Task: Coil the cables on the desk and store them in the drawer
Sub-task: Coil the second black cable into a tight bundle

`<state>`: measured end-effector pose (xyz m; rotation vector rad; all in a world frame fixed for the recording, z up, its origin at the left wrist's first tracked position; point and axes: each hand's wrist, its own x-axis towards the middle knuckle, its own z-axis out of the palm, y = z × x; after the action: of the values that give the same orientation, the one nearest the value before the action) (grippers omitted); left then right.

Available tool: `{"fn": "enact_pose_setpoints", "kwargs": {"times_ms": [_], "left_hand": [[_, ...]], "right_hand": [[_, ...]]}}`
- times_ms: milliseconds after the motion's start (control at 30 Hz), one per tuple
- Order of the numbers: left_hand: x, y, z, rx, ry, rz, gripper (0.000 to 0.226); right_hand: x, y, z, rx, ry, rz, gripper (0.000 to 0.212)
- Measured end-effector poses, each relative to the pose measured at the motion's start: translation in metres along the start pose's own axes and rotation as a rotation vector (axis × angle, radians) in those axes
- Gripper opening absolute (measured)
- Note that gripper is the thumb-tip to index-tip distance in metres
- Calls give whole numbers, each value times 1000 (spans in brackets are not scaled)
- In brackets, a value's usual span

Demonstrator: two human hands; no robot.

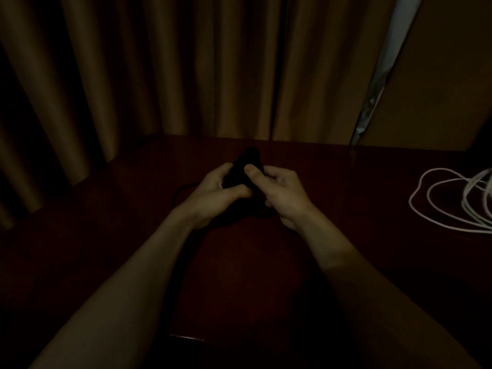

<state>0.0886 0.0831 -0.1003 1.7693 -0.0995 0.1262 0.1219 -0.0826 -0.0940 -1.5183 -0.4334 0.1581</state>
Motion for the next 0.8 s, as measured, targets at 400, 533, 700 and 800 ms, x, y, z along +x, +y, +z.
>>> {"fn": "enact_pose_setpoints", "kwargs": {"times_ms": [400, 533, 700, 800], "left_hand": [[2, -3, 9, 81, 287, 101, 52], [4, -5, 8, 183, 299, 106, 57], [4, -2, 0, -63, -11, -7, 58], [4, 0, -3, -201, -141, -26, 49]], "right_hand": [[6, -2, 11, -138, 122, 134, 51], [3, -4, 12, -107, -74, 109, 47], [2, -6, 4, -53, -83, 30, 35], [-1, -9, -4, -42, -71, 16, 34]]}}
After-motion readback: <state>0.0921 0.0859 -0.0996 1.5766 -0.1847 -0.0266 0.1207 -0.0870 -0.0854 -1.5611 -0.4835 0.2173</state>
